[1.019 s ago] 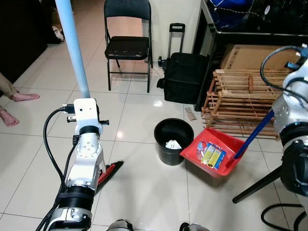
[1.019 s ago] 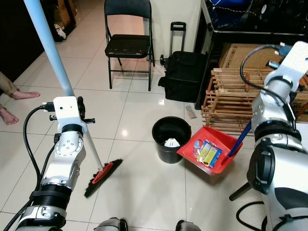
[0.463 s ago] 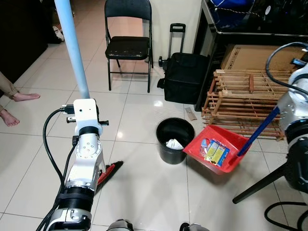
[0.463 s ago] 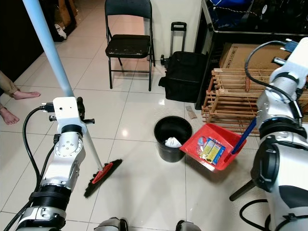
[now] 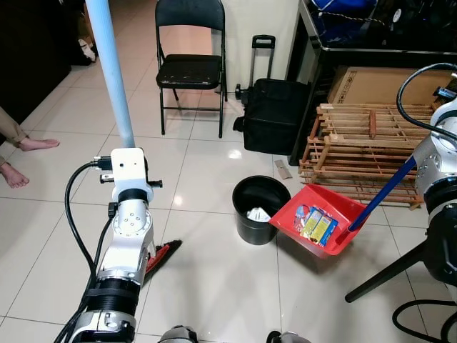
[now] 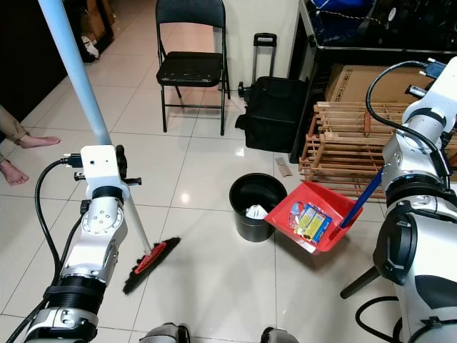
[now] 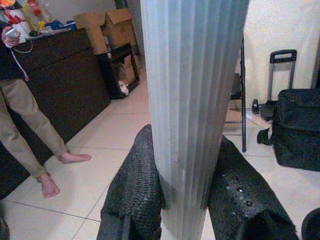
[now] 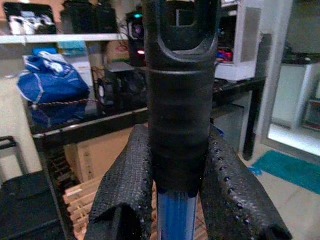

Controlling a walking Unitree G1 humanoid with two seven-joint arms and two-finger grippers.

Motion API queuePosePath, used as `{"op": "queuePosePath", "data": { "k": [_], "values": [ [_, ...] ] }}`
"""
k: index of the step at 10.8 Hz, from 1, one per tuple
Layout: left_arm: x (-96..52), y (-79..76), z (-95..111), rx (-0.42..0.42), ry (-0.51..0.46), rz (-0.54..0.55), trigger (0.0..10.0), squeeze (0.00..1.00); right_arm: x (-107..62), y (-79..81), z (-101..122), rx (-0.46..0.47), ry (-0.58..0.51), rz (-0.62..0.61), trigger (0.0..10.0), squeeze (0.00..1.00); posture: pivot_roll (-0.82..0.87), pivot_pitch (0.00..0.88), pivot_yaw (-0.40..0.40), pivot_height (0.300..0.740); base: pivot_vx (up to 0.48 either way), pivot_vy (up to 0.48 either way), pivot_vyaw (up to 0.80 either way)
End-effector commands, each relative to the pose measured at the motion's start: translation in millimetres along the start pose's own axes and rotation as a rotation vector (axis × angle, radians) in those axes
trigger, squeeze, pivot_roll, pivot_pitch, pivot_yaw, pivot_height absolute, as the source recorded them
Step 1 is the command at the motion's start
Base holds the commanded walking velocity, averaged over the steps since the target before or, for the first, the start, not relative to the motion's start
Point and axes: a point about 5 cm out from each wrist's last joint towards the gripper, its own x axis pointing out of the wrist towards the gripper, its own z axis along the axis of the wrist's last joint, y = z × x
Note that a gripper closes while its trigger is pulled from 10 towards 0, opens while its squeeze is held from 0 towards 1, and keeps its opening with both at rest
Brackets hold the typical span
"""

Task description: Sweep floor

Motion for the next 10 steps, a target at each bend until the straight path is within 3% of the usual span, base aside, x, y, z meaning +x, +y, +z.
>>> {"op": "queuePosePath", "data": {
  "k": [1,4,10],
  "values": [
    [3.1,3.8,13,0.017,-0.063,0.005,10.0,0.0,4.5,14.5,31,0.137,-0.1,0.032,10.0,0.0,0.03,0.05,0.047,0.74,0.0,0.0,0.0],
    [4.7,3.8,15,0.01,-0.07,0.006,10.0,0.0,-4.2,39.3,39,0.237,-0.155,0.156,10.0,0.0,0.03,0.052,0.043,0.74,0.0,0.0,0.0],
    [5.6,0.4,19,0.005,-0.085,-0.015,10.0,0.0,-33.1,67.6,39,0.44,-0.298,0.312,10.0,0.0,0.03,0.053,0.05,0.74,0.0,0.0,0.0]
  ]
}}
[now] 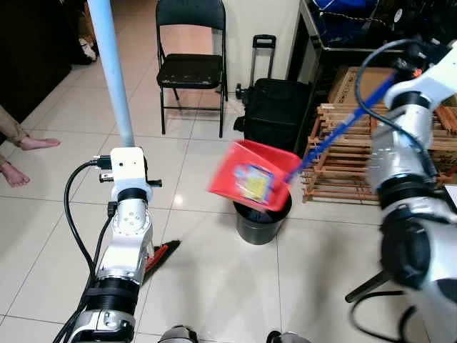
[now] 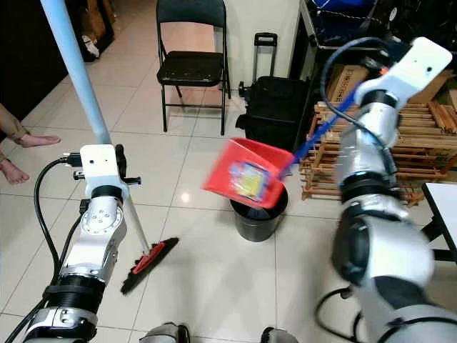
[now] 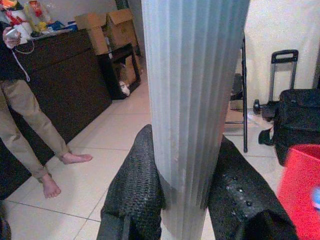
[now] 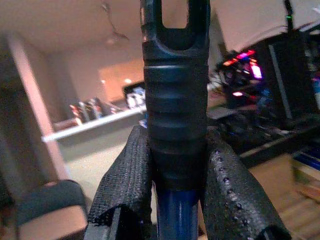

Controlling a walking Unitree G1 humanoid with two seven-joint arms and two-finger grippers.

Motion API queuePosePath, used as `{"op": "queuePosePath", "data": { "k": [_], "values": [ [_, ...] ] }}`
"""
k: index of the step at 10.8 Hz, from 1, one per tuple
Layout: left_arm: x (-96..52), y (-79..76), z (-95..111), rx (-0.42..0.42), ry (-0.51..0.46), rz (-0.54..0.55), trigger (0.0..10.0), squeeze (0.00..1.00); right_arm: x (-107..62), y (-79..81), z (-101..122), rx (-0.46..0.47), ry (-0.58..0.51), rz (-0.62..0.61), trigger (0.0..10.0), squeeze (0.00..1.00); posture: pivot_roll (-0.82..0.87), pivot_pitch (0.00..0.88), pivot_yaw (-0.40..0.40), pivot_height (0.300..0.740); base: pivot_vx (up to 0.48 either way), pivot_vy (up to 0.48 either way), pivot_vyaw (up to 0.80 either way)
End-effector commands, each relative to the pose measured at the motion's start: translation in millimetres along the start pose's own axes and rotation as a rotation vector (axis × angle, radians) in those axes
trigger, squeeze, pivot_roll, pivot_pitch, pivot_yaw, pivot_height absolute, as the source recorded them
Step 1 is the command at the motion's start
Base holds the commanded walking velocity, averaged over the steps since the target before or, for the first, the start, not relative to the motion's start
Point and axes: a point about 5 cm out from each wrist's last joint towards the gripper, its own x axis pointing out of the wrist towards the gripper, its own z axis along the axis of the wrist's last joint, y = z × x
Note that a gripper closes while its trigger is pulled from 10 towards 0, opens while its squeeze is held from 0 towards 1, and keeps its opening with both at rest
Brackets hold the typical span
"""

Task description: Sweep floor

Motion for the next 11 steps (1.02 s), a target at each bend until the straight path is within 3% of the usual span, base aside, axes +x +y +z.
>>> {"op": "queuePosePath", "data": {
  "k": [1,5,11],
  "values": [
    [4.6,-1.8,18,0.005,-0.086,-0.022,10.0,0.0,0.1,11.4,12,0.071,-0.094,0.032,10.0,0.0,0.03,0.057,0.05,0.74,0.0,0.0,0.0],
    [2.2,-9.9,15,-0.001,-0.072,-0.071,10.0,0.0,-13.6,13.4,-18,0.016,0.097,0.071,10.0,0.0,0.02,0.059,0.051,0.74,0.0,0.0,0.0],
    [1.3,-12.1,17,-0.009,-0.081,-0.078,10.0,0.0,-13.9,18.9,-20,0.012,0.126,0.117,10.0,0.0,0.02,0.046,0.044,0.74,0.0,0.0,0.0]
  ]
}}
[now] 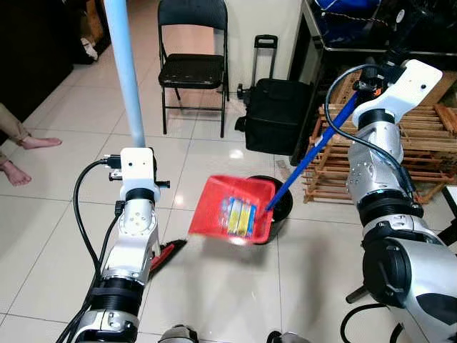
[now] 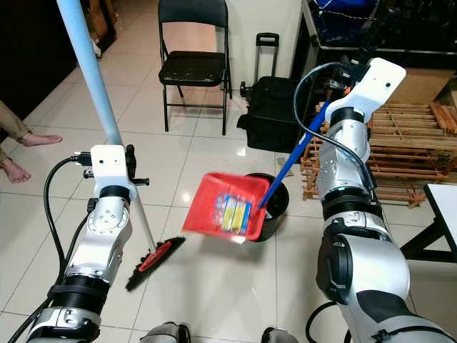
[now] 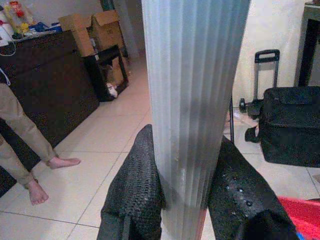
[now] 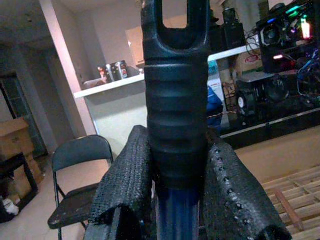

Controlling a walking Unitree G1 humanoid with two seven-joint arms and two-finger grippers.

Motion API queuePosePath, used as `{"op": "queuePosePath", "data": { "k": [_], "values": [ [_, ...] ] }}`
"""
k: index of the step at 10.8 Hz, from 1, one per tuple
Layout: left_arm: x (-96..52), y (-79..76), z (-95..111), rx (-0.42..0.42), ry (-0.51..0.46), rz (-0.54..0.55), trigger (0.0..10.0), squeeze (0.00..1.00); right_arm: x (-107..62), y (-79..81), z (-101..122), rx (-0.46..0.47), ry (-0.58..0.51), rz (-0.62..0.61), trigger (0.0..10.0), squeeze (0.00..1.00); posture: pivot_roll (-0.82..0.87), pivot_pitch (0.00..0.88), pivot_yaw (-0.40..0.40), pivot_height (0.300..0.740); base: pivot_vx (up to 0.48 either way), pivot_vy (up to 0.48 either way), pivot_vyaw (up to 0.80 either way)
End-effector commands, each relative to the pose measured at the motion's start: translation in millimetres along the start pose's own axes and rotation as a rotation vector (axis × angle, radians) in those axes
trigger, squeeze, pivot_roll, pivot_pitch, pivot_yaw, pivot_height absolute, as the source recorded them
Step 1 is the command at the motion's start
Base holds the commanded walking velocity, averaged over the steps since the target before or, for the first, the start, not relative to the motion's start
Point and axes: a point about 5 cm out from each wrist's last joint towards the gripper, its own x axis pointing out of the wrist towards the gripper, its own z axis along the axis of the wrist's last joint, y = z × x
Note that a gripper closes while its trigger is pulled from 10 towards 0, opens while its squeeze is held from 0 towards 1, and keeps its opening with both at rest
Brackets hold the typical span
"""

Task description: Sweep floor

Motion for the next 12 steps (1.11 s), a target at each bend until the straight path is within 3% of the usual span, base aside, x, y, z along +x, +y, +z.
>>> {"op": "queuePosePath", "data": {
  "k": [1,4,12],
  "values": [
    [3.6,-0.6,15.8,-0.001,-0.078,-0.011,10.0,0.0,4.0,6.0,11.6,0.023,-0.05,0.023,10.0,0.0,0.02,0.039,0.046,0.74,0.0,0.0,0.0],
    [4.4,0.6,15.3,0.004,-0.072,0.0,10.0,0.0,1.9,4.9,9.1,0.023,-0.042,0.032,10.0,0.0,0.02,0.023,0.048,0.74,0.199,0.0,0.0],
    [2.8,-0.2,15.3,0.006,-0.077,-0.004,10.0,0.0,-0.4,4.3,4.0,0.021,-0.017,0.047,10.0,0.0,0.02,0.014,0.047,0.74,0.414,0.0,0.0]
  ]
}}
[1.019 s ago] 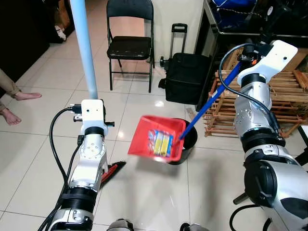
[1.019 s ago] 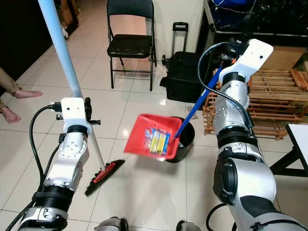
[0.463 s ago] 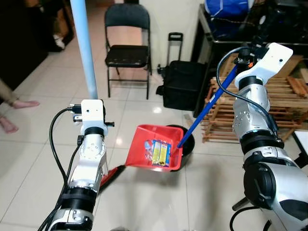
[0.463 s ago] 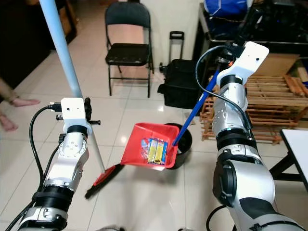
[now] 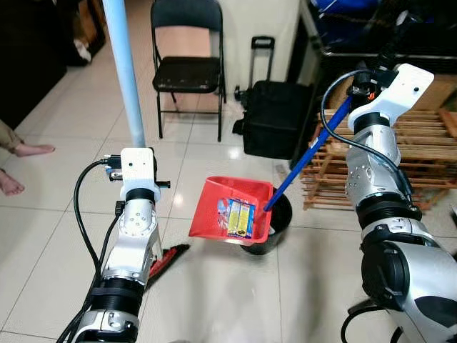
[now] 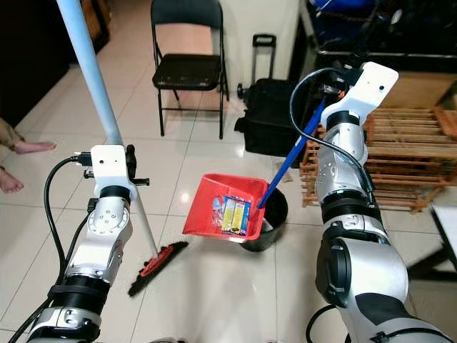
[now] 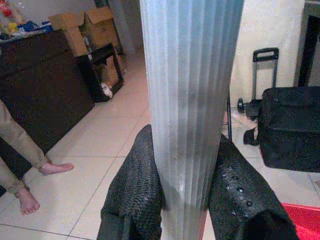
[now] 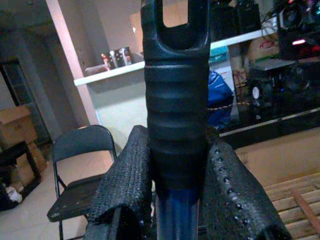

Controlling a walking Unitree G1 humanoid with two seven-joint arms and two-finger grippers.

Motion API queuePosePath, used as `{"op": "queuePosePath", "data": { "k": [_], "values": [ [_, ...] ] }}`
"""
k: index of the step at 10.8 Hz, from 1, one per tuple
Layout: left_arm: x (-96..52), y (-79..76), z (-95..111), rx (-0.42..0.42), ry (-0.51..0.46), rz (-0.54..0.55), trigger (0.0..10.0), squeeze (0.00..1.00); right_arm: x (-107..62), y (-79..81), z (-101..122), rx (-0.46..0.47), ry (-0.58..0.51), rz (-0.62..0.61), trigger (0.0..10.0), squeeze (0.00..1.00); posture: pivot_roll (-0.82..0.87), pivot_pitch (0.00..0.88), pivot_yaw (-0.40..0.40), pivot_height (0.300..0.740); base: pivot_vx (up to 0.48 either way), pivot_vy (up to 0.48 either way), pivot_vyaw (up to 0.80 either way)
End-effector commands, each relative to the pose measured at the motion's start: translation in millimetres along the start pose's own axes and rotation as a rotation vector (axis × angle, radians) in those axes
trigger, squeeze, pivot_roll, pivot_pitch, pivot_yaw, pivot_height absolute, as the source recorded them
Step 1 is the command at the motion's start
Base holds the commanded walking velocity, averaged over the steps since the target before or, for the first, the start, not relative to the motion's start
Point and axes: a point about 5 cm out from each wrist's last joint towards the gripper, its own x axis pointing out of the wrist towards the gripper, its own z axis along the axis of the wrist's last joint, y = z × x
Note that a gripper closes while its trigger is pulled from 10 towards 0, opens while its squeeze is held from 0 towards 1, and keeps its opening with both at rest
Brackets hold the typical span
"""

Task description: Sweep floor

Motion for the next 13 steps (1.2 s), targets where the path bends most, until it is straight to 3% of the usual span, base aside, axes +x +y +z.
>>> {"op": "queuePosePath", "data": {
  "k": [1,13],
  "values": [
    [2.9,0.4,15.3,0.009,-0.076,-0.004,10.0,0.0,2.4,3.0,9.8,0.022,-0.048,0.011,10.0,0.0,0.02,0.016,0.049,0.74,0.431,0.0,0.0],
    [3.8,2.0,17.1,0.015,-0.076,0.003,10.0,0.0,1.7,1.2,8.0,0.024,-0.036,0.004,10.0,0.0,0.03,0.054,0.047,0.74,0.441,0.0,0.0]
  ]
}}
